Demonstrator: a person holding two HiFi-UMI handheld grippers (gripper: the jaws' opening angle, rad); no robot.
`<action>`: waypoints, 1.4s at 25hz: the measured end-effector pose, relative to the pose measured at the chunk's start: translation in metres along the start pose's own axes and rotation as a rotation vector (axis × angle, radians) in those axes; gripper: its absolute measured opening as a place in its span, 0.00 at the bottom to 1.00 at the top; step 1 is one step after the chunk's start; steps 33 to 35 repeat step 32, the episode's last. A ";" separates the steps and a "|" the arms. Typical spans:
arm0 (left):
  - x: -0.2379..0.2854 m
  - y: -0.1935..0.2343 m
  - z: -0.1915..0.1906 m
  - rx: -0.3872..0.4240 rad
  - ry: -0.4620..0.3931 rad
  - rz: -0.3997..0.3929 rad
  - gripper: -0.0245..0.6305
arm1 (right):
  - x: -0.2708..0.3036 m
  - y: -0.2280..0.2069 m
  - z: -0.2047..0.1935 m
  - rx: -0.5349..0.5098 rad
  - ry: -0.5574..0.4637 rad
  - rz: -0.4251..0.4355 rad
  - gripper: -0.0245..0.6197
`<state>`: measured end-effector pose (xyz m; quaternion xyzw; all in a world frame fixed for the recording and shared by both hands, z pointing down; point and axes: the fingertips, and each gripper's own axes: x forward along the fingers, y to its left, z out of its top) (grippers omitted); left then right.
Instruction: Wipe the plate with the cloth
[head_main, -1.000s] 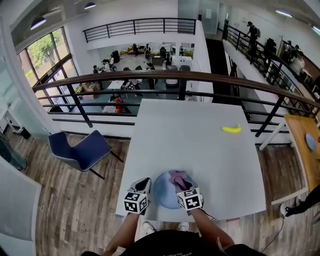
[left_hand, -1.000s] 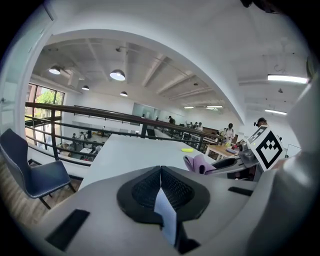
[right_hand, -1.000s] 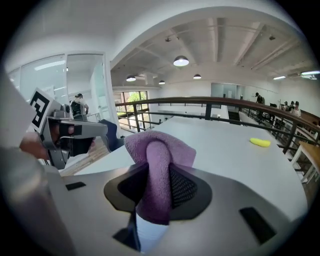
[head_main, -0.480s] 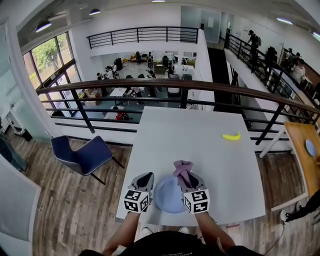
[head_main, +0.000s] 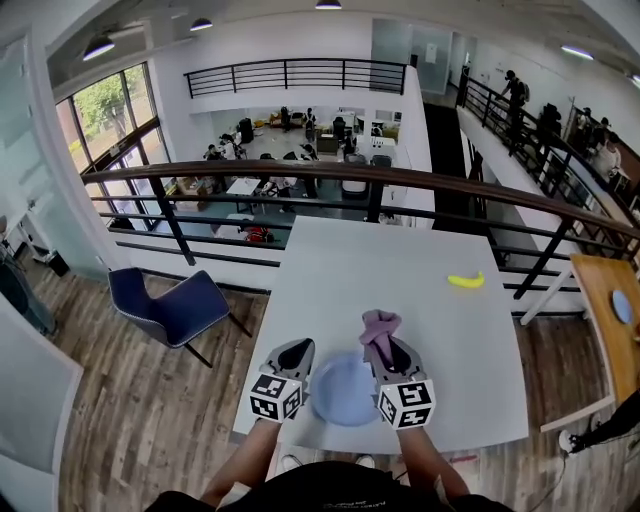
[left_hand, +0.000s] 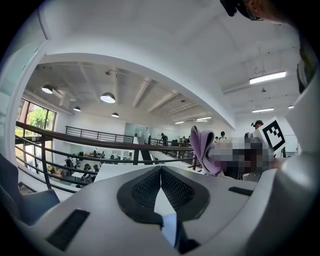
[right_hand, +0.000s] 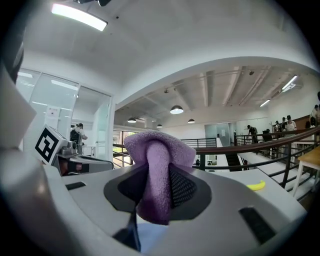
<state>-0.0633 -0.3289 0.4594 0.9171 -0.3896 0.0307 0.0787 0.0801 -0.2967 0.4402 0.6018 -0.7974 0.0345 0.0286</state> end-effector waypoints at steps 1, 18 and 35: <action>0.000 -0.001 0.004 0.000 -0.003 0.002 0.06 | -0.001 -0.002 0.005 -0.003 -0.006 0.000 0.22; -0.011 -0.001 -0.004 -0.004 0.002 0.007 0.06 | -0.004 0.009 -0.002 -0.047 0.018 0.022 0.21; -0.005 -0.007 -0.001 -0.011 0.016 0.018 0.06 | -0.003 0.000 0.006 -0.034 0.022 0.030 0.21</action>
